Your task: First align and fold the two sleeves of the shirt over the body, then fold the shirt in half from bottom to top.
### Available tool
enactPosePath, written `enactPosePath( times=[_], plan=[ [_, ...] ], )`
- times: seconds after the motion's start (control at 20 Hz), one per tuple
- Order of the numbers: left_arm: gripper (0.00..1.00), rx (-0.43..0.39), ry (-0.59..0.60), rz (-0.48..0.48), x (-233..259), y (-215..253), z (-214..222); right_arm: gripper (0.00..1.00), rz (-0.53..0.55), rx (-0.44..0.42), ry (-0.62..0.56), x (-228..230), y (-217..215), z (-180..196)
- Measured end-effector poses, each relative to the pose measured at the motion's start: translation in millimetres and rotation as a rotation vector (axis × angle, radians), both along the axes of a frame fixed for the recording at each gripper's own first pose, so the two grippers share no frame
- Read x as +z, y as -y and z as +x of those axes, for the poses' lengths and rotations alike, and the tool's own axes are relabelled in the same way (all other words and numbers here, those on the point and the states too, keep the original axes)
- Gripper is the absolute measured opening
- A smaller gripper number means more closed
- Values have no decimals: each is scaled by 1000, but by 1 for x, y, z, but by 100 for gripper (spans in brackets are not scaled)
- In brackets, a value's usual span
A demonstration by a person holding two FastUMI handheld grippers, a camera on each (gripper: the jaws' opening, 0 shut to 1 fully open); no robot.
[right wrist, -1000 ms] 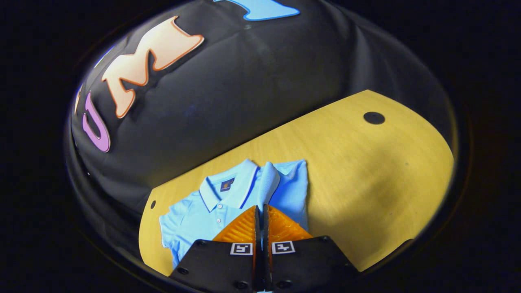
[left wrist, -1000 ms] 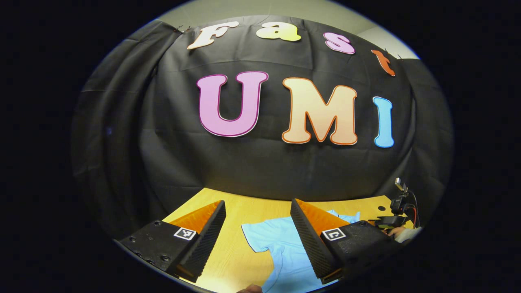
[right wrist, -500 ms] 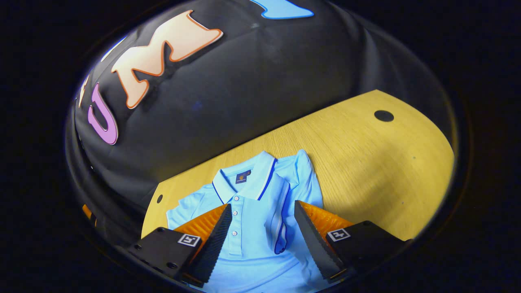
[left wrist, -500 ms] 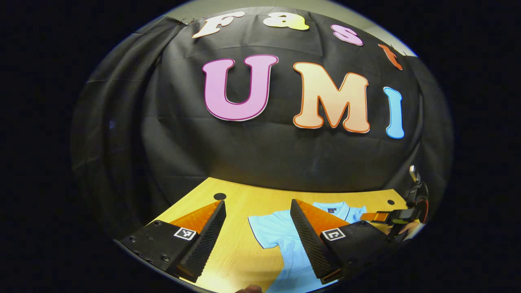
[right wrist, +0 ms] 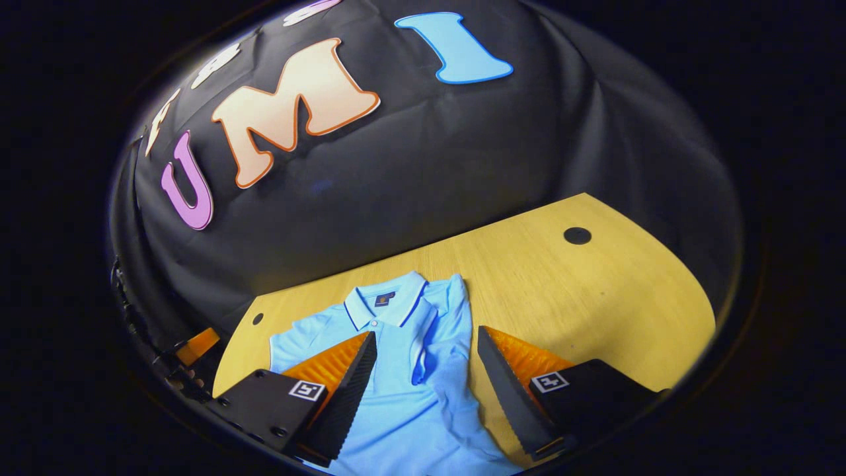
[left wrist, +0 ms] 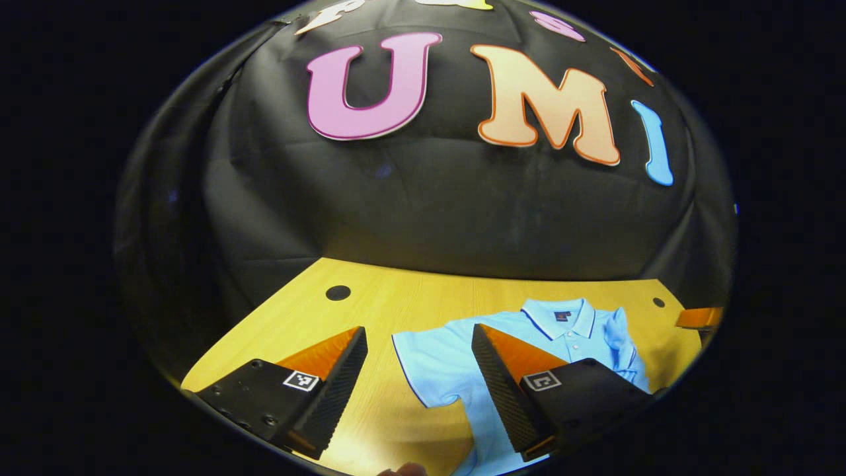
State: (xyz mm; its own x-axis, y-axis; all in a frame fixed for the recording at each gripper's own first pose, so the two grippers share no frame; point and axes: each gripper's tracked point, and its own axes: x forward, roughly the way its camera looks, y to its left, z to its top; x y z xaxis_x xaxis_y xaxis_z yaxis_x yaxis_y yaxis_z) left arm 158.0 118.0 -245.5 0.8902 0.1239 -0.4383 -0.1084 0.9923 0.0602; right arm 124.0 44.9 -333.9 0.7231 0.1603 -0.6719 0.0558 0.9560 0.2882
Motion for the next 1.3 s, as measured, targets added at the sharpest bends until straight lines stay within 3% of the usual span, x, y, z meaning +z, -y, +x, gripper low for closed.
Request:
enactPosePath(
  times=[0.1,0.45,0.85,1.05,1.1,1.15,1.2,1.25,1.3],
  plan=[
    [95,-3,-29,7,-23,0,13,97,-53,-6,2,4,18,-10],
    [95,44,-147,-17,-91,-11,35,97,-87,-71,-41,2,57,-41],
    [95,82,-271,-36,-136,-18,32,97,-121,-41,-44,5,58,-50],
    [98,98,-251,-43,-134,-19,35,97,-119,-33,-42,5,58,-53],
    [95,91,-250,-45,-134,-17,35,97,-115,-35,-42,4,58,-53],
    [85,85,-250,-46,-134,-13,36,97,-110,-37,-44,4,59,-54],
    [69,75,-252,-51,-134,-7,37,97,-104,-39,-45,3,61,-55],
    [60,66,-249,-58,-133,-1,38,97,-96,-40,-47,4,61,-57],
    [37,63,-249,-60,-134,3,39,97,-89,-40,-45,3,63,-58]
  ],
)
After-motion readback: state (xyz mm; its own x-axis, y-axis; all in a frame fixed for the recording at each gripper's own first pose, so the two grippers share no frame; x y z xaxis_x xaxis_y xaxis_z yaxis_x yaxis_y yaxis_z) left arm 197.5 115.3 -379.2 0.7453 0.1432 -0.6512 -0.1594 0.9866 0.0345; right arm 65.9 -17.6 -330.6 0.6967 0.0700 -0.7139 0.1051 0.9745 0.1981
